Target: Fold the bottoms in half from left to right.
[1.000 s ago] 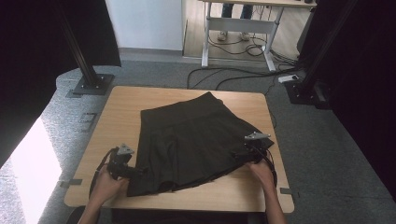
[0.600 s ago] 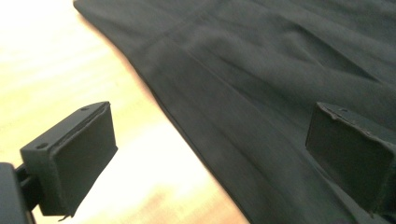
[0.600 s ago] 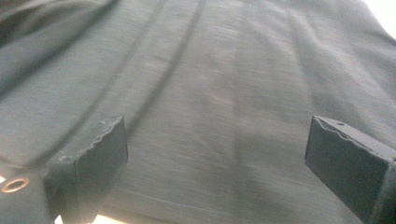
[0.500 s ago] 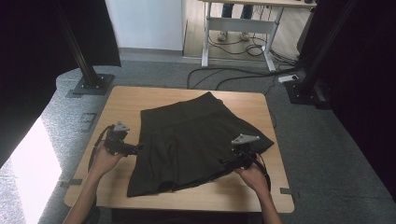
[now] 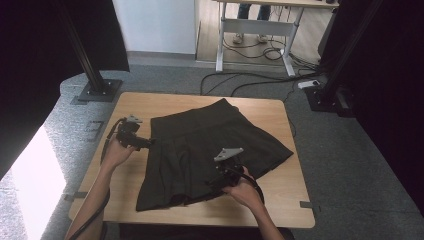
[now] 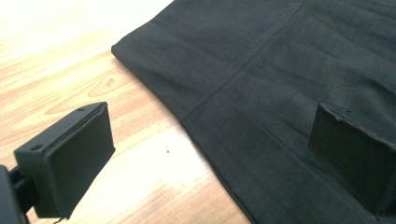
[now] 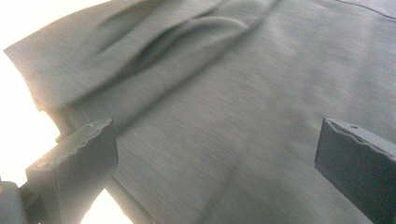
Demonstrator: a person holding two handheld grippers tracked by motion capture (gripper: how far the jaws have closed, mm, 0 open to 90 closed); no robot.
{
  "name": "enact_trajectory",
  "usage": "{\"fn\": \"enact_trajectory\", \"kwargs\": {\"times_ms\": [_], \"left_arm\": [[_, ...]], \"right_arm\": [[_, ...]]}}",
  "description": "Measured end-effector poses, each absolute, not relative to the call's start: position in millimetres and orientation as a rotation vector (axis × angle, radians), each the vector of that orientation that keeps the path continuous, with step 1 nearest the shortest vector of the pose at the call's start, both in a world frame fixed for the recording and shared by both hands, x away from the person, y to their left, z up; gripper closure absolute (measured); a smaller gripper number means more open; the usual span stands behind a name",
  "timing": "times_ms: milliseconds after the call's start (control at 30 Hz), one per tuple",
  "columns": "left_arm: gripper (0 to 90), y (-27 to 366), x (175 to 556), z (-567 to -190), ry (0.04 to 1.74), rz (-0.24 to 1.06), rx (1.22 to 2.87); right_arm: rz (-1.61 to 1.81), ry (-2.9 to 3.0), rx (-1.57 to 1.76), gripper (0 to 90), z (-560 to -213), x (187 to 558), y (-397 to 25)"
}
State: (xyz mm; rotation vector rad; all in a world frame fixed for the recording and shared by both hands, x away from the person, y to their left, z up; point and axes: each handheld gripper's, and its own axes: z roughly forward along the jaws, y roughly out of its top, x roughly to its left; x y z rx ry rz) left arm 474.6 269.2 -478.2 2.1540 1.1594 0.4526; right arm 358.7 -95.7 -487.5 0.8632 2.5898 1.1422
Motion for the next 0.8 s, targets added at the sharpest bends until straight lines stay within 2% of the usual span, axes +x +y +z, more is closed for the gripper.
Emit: {"fn": "enact_trajectory", "kwargs": {"times_ms": [800], "left_arm": [[0.0, 251, 528, -510, 1.209, 0.461, 2.172]], "right_arm": [[1.180, 2.789, 0.485, 0.0, -500, 337, 32]]}}
